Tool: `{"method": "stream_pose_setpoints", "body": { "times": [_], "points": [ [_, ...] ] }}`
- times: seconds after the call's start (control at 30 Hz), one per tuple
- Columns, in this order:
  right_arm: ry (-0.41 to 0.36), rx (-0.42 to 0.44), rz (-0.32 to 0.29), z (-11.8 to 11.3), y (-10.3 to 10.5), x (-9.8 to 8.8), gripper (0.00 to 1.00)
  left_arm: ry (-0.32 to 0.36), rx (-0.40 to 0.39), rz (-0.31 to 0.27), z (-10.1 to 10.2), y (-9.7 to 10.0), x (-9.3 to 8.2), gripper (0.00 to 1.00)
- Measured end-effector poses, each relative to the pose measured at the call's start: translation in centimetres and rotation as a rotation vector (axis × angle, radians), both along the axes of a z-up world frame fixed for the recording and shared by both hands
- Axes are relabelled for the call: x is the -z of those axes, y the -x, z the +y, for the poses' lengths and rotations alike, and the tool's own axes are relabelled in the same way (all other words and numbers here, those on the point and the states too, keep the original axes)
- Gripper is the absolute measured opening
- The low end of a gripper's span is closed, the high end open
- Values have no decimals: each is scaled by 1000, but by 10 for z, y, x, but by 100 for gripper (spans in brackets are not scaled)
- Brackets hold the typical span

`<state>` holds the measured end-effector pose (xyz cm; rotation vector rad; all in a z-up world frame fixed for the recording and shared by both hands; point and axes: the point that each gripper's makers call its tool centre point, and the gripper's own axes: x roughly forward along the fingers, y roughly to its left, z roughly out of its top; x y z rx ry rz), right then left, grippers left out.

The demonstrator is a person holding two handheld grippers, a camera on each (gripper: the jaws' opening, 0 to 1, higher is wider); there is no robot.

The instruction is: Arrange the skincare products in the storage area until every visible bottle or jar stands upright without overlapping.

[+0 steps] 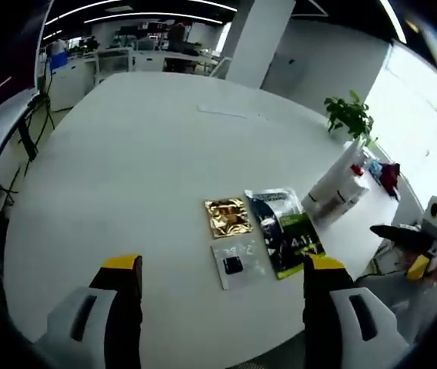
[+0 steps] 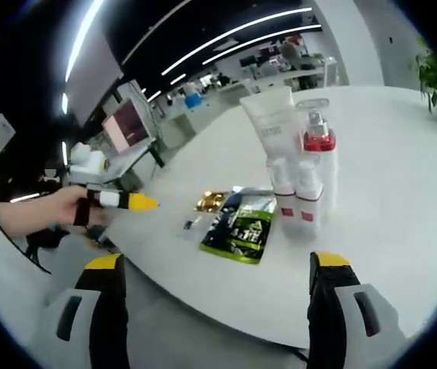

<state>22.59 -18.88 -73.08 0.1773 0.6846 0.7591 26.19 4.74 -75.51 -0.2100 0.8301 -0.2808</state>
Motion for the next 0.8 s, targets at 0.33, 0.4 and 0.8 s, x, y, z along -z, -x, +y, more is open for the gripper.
{"method": "stream_pose_setpoints", "body": {
  "times": [0.33, 0.4, 0.8],
  "points": [
    [8, 5, 15, -2, 0, 4, 99, 126, -8, -40, 3, 31, -6, 98],
    [15, 3, 14, -2, 0, 5, 99, 137, -5, -50, 4, 33, -9, 99],
    [37, -2, 28, -1, 2, 7, 99, 189, -4, -187, 12, 33, -33, 99]
  ]
}}
